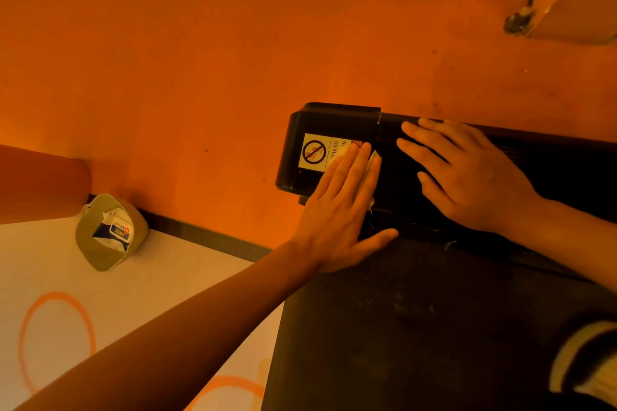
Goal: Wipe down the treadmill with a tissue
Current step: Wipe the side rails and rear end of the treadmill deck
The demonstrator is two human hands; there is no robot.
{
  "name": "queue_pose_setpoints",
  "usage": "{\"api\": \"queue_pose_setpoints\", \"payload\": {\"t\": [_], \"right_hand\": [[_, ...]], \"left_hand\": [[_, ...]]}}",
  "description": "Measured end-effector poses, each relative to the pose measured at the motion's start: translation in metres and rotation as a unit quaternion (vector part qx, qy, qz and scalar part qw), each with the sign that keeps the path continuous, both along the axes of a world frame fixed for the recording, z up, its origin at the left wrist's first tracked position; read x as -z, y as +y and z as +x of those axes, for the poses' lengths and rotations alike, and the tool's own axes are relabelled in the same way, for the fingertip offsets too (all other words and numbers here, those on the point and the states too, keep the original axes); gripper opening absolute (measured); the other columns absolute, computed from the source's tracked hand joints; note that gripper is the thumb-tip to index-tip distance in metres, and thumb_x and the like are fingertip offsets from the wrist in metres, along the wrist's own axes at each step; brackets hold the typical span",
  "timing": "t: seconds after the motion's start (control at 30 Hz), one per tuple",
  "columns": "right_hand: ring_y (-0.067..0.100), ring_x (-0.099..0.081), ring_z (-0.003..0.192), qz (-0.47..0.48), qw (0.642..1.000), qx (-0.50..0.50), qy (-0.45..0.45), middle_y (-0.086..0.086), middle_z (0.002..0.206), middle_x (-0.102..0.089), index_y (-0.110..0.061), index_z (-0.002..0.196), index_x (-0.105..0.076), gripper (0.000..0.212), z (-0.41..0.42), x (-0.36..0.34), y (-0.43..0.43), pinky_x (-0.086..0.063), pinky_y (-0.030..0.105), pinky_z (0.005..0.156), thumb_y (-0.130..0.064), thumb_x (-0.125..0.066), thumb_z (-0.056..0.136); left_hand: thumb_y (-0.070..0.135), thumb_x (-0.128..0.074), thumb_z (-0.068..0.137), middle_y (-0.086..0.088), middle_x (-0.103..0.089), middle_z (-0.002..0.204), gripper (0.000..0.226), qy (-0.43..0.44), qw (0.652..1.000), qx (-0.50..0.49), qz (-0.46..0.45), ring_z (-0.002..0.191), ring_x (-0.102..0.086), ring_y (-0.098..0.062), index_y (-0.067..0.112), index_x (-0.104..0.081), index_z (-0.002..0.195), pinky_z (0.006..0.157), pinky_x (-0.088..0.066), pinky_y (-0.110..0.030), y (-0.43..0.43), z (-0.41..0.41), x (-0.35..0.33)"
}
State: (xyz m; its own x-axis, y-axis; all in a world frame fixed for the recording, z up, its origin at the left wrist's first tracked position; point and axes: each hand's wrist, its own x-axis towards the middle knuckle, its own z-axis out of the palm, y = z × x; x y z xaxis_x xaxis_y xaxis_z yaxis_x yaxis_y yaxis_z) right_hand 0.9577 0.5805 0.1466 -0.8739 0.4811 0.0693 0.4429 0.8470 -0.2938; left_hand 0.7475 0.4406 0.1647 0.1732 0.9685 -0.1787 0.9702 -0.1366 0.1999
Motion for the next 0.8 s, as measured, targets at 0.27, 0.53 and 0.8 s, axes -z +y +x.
{"api": "queue_pose_setpoints", "payload": {"t": [0.27,0.53,0.8], "right_hand": [[0.032,-0.035,0.15,-0.001,1.0,0.001,-0.012,0.013,0.163,-0.039,-0.008,0.154,-0.045,0.056,-0.001,-0.003,0.0,-0.03,0.05,0.122,-0.031,-0.04,0.103],[0.034,-0.037,0.149,0.006,1.0,-0.004,-0.006,0.015,0.162,-0.04,-0.006,0.152,-0.048,0.055,-0.001,-0.004,0.0,-0.032,0.053,0.121,-0.031,-0.041,0.103],[0.04,-0.051,0.133,-0.031,0.998,0.051,0.032,0.02,0.145,-0.055,-0.002,0.137,-0.061,0.043,0.003,-0.075,-0.013,-0.041,0.052,0.109,-0.026,-0.049,0.103]], "left_hand": [[0.065,-0.035,0.1,-0.021,-0.033,0.153,0.093,-0.02,0.997,-0.007,0.072,0.148,-0.029,-0.037,-0.005,-0.022,0.16,0.13,-0.006,-0.047,0.0,0.009,0.014],[0.069,-0.028,0.099,-0.013,-0.051,0.102,0.07,-0.035,0.987,-0.013,0.157,0.092,-0.042,-0.025,0.006,-0.053,0.119,0.084,-0.034,-0.04,0.018,0.009,0.002],[0.053,-0.042,0.102,-0.011,-0.055,0.098,0.047,-0.019,0.995,-0.039,0.086,0.081,-0.051,-0.025,0.008,-0.054,0.1,0.067,-0.038,-0.036,0.013,0.009,-0.06]]}}
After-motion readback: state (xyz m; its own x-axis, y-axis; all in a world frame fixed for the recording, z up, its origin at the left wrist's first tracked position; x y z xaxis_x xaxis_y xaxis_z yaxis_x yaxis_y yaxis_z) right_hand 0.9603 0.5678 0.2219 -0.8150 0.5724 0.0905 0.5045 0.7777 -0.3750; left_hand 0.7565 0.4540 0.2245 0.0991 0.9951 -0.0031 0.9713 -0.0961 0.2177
